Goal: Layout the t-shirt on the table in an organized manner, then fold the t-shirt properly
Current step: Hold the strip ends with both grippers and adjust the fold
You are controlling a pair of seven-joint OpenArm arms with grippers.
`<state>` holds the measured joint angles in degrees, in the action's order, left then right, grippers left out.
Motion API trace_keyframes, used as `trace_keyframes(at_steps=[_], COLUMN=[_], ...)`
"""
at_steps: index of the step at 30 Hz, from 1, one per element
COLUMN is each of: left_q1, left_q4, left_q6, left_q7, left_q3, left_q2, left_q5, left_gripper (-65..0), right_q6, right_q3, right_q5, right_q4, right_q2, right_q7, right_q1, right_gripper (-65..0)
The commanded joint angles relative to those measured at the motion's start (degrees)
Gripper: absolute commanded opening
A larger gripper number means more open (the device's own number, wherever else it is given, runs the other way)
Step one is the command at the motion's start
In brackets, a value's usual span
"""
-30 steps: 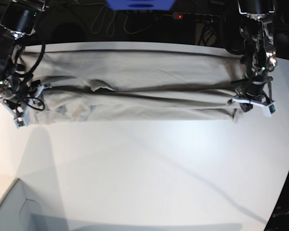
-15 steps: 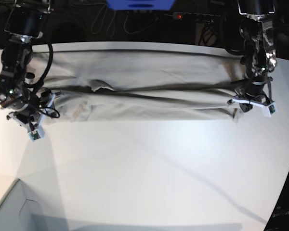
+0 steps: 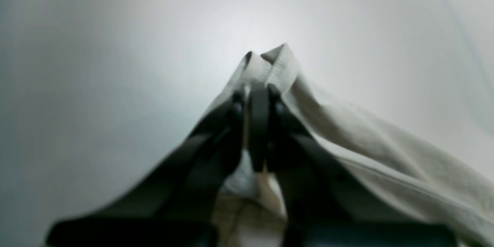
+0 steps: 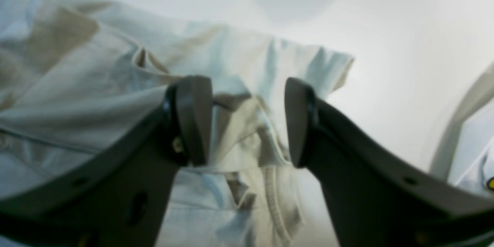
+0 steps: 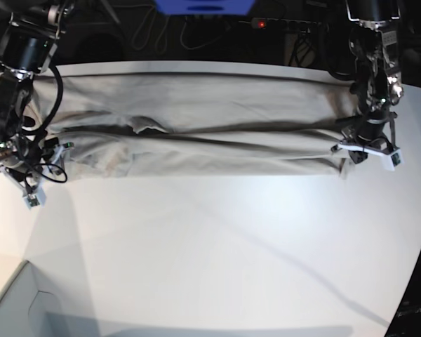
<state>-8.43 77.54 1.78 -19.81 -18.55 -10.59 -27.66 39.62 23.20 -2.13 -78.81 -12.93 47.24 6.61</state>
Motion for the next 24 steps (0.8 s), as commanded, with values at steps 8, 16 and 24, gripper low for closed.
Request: trace_keyframes(at_steps=[8,16,24], left_q1=[0.73,0.73,0.73], left_q4=[1.01,1.01,1.01], left_q6=[-0.07,-0.07,-0.07], left_q7=[1.48,1.48,1.48], left_q3=[-0.14,-0.14,-0.22], left_q2=[-0.62,-0.62,-0.62], left_q5=[-0.08,-0.08,-0.08], left_gripper=[-65.0,-65.0,-65.0], right_q6=[0.38,0.38,0.38], right_q3=[0.14,0.14,0.32], right_q5=[0.77,0.77,0.77], right_q4=[-0.80,3.51,5.27], right_q2=[0.40,0.31,0.31], right_q7=[-0.96,-1.66,-6.23], right_q1=[-0.24,0.11,-0.33], right_gripper=[-34.3,-34.8,-46.9])
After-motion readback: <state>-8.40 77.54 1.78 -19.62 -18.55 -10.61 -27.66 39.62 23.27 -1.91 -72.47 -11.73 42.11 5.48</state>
